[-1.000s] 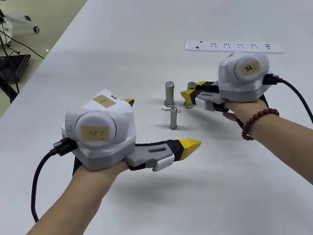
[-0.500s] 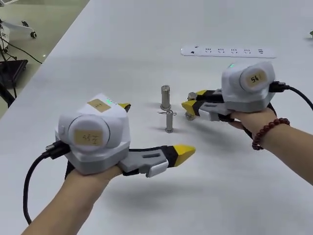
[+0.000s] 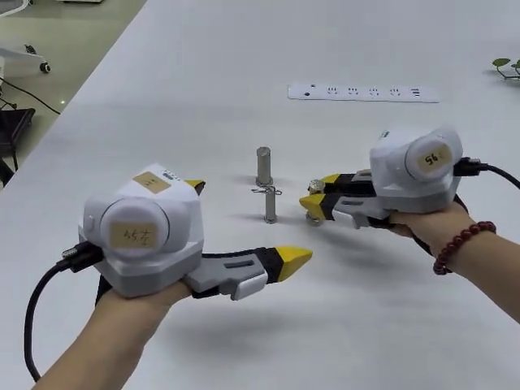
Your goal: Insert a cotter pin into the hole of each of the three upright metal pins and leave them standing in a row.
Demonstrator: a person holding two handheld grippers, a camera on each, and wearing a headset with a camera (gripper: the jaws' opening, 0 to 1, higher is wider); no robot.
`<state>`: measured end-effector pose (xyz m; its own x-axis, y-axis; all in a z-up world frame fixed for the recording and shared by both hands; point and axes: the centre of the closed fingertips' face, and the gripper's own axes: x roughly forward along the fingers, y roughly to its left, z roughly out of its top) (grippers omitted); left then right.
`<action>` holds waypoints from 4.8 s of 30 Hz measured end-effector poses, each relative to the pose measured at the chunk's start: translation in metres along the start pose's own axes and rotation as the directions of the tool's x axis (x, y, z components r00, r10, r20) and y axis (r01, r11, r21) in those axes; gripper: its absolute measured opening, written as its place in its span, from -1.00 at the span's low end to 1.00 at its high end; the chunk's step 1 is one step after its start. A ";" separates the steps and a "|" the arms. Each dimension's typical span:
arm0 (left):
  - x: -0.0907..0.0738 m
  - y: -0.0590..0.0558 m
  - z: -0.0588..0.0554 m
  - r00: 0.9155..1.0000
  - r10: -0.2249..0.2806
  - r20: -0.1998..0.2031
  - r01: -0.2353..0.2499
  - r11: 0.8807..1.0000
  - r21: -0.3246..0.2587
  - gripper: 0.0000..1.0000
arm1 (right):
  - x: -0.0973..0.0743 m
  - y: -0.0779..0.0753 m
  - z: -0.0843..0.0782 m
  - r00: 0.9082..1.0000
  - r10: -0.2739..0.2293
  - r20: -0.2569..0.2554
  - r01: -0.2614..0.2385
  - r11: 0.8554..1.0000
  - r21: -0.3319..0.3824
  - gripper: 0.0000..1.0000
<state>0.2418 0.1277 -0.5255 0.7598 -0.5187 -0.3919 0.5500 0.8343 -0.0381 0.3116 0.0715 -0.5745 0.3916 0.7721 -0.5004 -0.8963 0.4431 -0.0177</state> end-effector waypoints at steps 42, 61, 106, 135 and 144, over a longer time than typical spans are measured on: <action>-0.001 -0.005 -0.008 1.000 -0.011 -0.021 0.011 1.000 -0.018 0.96 | -0.019 0.041 -0.011 0.995 0.095 0.004 -0.095 0.995 -0.002 -0.65; -0.002 -0.008 -0.007 1.000 -0.010 -0.019 0.010 1.000 -0.017 0.97 | -0.049 0.024 -0.025 0.992 0.098 -0.078 -0.098 0.995 0.008 -0.49; -0.001 -0.007 -0.017 0.999 -0.008 -0.045 0.008 1.000 0.003 0.89 | -0.048 -0.080 -0.070 0.863 -0.019 -0.505 -0.008 0.999 -0.052 -0.70; -0.004 -0.004 -0.023 0.997 -0.018 -0.072 0.017 1.000 -0.013 0.73 | -0.049 -0.086 -0.078 0.759 -0.039 -0.650 -0.071 0.987 -0.142 -1.00; -0.003 -0.006 -0.022 0.997 -0.027 -0.077 0.027 1.000 0.001 0.62 | -0.050 -0.083 -0.076 0.798 -0.045 -0.602 -0.055 0.988 -0.146 -1.00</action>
<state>0.2283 0.1282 -0.5439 0.7160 -0.5250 -0.4602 0.5705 0.8199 -0.0476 0.3504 -0.0387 -0.6139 0.2271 0.3220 -0.9191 -0.9371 0.3290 -0.1163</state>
